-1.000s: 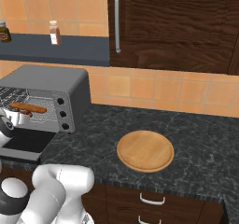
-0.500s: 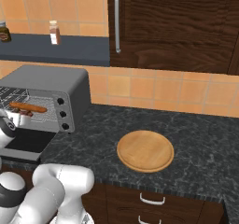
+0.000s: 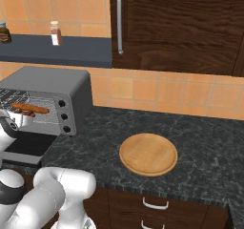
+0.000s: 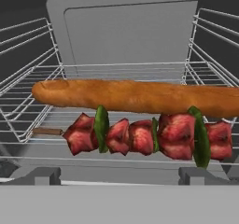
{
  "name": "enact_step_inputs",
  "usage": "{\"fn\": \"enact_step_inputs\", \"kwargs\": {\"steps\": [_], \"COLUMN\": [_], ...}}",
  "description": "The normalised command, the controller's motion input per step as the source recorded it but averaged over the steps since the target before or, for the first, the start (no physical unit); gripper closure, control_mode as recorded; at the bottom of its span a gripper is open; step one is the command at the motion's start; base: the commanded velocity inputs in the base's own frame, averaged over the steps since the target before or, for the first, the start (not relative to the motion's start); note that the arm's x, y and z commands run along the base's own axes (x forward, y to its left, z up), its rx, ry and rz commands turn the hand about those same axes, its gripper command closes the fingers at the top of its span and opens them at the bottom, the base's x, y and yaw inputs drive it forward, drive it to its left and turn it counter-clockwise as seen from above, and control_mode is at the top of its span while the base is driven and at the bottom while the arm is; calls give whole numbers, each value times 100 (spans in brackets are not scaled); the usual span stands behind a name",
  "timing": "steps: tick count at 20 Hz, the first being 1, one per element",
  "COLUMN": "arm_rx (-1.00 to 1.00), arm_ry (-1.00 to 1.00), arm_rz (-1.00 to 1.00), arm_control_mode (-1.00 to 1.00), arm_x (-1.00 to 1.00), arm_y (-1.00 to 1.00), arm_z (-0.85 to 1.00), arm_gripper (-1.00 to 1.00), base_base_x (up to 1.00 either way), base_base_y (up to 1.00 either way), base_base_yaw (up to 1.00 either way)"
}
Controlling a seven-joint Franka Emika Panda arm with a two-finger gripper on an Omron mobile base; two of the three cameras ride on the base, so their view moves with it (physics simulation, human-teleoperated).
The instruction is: Pick up the kebab skewer and baguette bread, and place them inside the toaster oven. Close the toaster oven door and start by setting the timer.
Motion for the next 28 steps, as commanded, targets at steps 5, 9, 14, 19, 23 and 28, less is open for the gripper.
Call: {"fn": "enact_step_inputs", "kwargs": {"steps": [5, 9, 14, 19, 23, 28], "arm_rx": [0, 0, 0, 0, 0, 0], "arm_ry": [0, 0, 0, 0, 0, 0], "arm_rz": [0, 0, 0, 0, 0, 0], "arm_control_mode": [-100, -100, -100, -100, -100, -100], "arm_x": [17, 23, 27, 24, 20, 18], "arm_y": [0, 0, 2, 2, 2, 2], "arm_z": [-9, -14, -16, -18, -20, -15], "arm_gripper": [-100, -100, -100, -100, -100, -100], "base_base_x": [0, 0, 0, 0, 0, 0], "base_base_y": [0, 0, 0, 0, 0, 0], "base_base_yaw": [0, 0, 0, 0, 0, 0]}}
